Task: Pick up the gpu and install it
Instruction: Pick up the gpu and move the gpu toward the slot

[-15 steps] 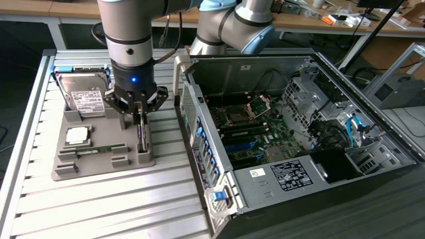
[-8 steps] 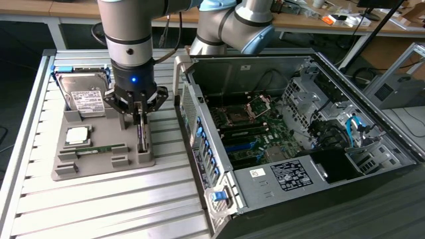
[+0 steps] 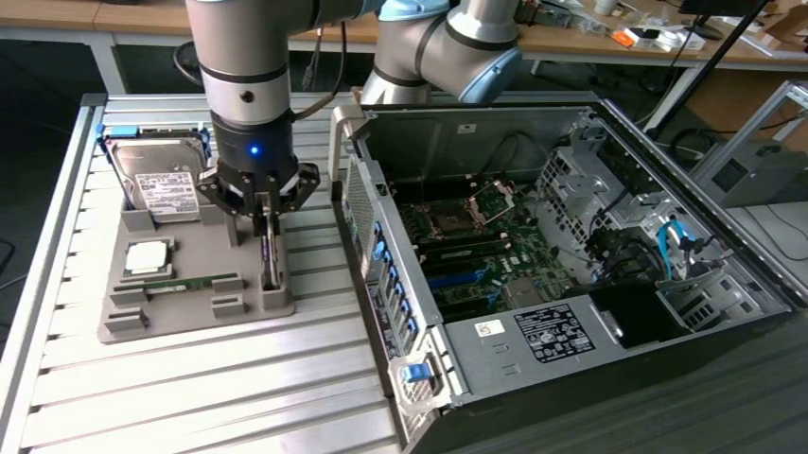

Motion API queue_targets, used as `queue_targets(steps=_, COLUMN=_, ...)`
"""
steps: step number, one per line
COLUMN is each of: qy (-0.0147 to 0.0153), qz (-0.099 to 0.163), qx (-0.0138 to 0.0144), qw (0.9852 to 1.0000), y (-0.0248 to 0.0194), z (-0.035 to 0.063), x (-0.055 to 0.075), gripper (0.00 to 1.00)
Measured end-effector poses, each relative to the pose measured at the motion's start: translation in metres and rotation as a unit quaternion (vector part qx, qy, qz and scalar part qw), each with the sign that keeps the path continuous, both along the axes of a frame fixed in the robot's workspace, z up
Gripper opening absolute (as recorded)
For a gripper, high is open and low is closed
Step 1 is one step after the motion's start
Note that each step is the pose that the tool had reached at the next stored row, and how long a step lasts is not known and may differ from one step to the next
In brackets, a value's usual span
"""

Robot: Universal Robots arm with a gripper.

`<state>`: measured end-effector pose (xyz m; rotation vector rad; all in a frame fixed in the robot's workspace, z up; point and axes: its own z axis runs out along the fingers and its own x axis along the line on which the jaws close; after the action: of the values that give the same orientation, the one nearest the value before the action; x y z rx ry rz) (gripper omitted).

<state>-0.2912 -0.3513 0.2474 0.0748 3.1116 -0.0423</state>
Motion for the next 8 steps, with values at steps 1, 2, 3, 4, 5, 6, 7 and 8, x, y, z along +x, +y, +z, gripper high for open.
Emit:
queue_targets(steps=1, qy=0.0, qz=0.0, qx=0.0, qw=1.0, y=0.0, z=0.001, x=0.0, gripper=0.27)
queue_targets(steps=2, qy=0.0, qz=0.0, qx=0.0, qw=1.0, y=0.0, z=0.0023, x=0.0, gripper=0.27)
queue_targets(steps=3, qy=0.0, qz=0.0, qx=0.0, qw=1.0, y=0.0, z=0.0032, x=0.0, gripper=0.27)
queue_targets(steps=4, qy=0.0, qz=0.0, qx=0.0, qw=1.0, y=0.0001, z=0.0038, x=0.0, gripper=0.27)
queue_targets(steps=5, qy=0.0, qz=0.0, qx=0.0, qw=1.0, y=0.0001, z=0.0043, x=0.0, gripper=0.27)
queue_targets(steps=6, qy=0.0, qz=0.0, qx=0.0, qw=1.0, y=0.0001, z=0.0052, x=0.0, gripper=0.27)
queue_targets(steps=7, qy=-0.0002, qz=0.0, qx=0.0001, qw=1.0, y=0.0001, z=0.0056, x=0.0, gripper=0.27)
queue_targets(steps=8, qy=-0.0002, qz=0.0, qx=0.0001, qw=1.0, y=0.0001, z=0.0057, x=0.0, gripper=0.27)
